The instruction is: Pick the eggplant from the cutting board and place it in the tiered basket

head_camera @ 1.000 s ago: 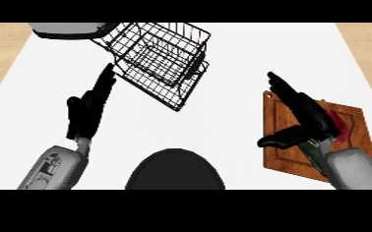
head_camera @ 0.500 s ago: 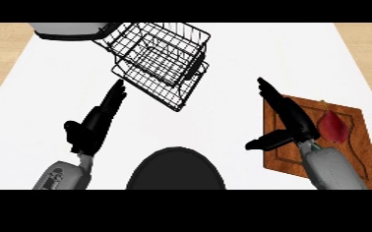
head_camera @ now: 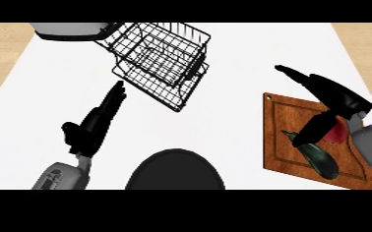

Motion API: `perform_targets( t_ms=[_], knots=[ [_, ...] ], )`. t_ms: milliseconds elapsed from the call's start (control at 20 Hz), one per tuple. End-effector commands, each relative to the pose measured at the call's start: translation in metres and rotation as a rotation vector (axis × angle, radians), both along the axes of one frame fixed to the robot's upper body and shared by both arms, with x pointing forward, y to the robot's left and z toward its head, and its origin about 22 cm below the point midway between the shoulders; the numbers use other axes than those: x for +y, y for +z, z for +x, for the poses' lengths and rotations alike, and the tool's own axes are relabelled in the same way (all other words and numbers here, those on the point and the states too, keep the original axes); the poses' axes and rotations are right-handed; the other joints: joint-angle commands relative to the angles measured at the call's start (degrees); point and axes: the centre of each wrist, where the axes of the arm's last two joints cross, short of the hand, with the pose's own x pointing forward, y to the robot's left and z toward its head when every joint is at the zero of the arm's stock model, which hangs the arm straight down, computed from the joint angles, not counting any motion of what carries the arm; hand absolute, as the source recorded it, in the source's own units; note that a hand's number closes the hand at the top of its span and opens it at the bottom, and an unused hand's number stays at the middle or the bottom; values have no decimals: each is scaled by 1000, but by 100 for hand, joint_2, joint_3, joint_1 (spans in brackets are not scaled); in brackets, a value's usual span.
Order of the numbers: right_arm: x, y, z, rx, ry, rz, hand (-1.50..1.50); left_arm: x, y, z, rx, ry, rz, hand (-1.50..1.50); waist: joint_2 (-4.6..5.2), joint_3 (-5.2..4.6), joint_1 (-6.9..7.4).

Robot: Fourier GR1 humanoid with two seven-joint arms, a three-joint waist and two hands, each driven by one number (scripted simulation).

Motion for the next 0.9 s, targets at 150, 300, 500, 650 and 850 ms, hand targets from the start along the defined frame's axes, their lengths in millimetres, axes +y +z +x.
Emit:
perform_targets(
  t_ms=[150, 300, 500, 650, 850],
  knots=[
    [28, 53, -5, 164, 189, -528, -150, -8, -2, -3, -20, -3, -3, 0, -13, 5, 19],
    [36, 68, -12, 236, 260, -567, -150, -2, 0, -2, 20, 19, -10, 0, 2, 20, -64],
    [49, 66, -35, 263, 251, -578, -150, 6, -13, 1, 1, 18, -5, 0, 21, 27, -122],
    [52, 56, -31, 267, 202, -589, -150, -5, 0, 10, 2, -7, -27, 0, 33, 32, -70],
    [40, 48, -36, 163, 107, -570, -150, -7, -7, 1, 1, 22, -5, 0, 37, 38, -47]
  ],
)
